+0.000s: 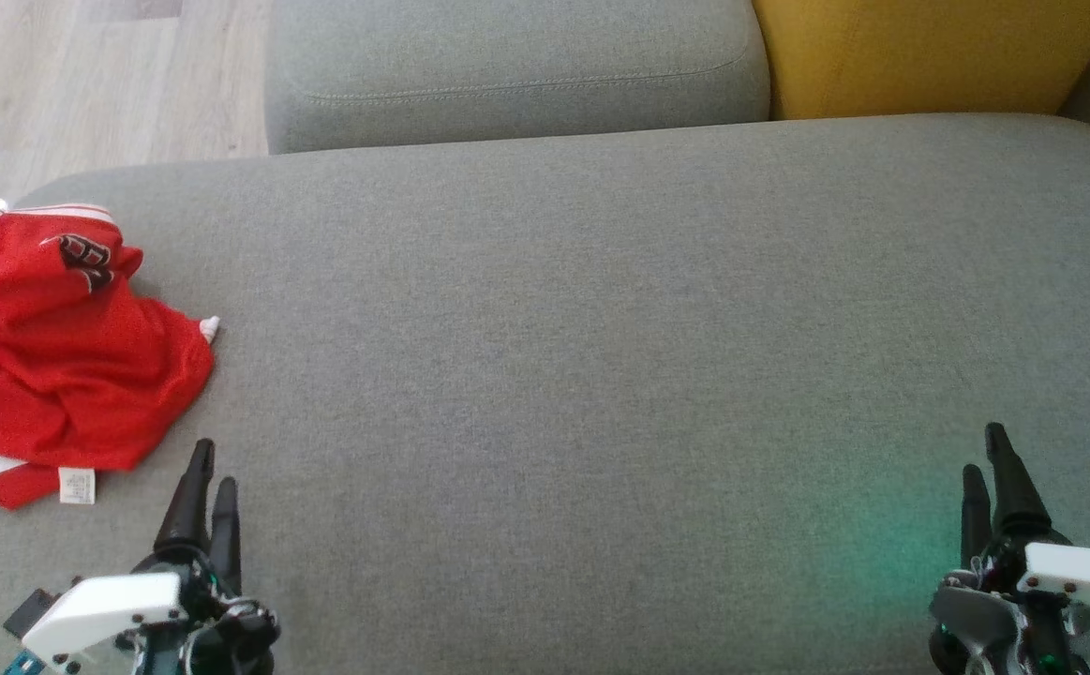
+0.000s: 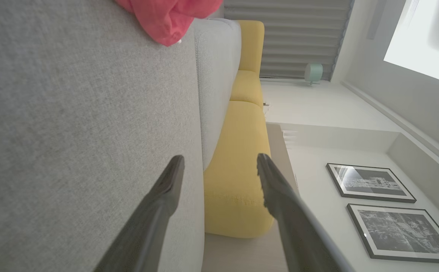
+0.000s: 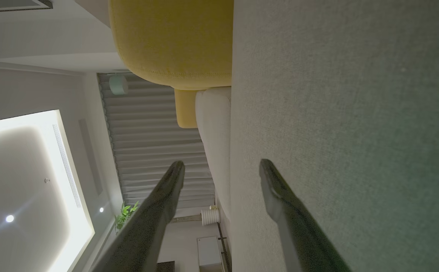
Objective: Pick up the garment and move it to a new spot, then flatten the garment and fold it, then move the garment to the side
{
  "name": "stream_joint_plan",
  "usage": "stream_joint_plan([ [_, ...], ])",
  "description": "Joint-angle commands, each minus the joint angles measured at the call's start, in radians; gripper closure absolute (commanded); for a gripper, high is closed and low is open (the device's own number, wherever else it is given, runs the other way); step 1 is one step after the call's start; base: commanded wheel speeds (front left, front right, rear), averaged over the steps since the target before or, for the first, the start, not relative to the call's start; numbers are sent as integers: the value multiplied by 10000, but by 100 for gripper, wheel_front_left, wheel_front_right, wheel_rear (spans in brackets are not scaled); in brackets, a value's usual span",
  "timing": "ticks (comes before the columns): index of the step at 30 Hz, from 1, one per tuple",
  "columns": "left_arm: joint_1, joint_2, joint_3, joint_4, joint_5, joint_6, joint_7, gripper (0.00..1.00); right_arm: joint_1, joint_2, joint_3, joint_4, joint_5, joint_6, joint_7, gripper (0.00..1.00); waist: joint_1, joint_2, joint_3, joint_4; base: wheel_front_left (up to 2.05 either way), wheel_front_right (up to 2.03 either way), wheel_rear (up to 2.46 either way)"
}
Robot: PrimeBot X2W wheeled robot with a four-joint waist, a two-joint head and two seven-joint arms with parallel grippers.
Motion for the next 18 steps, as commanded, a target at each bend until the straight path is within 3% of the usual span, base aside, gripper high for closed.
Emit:
stream_joint_plan([
  [1, -518, 115, -52, -378, 182, -20, -94, 0, -434, -75, 72, -393, -147, 9, -153, 0, 0, 0, -2, 4, 0, 0, 0],
  [7, -635, 182, -186, -484, 644, -24, -304, 0, -516, -200, 222, -470, -647, 13, -370, 0, 0, 0, -3, 17, 0, 0, 0],
  [18, -772, 139, -220, -1208, 2652, -31, -628, 0, -623, -349, 304, -974, -2603, 20, -699, 0, 0, 0, -7, 48, 0, 0, 0],
])
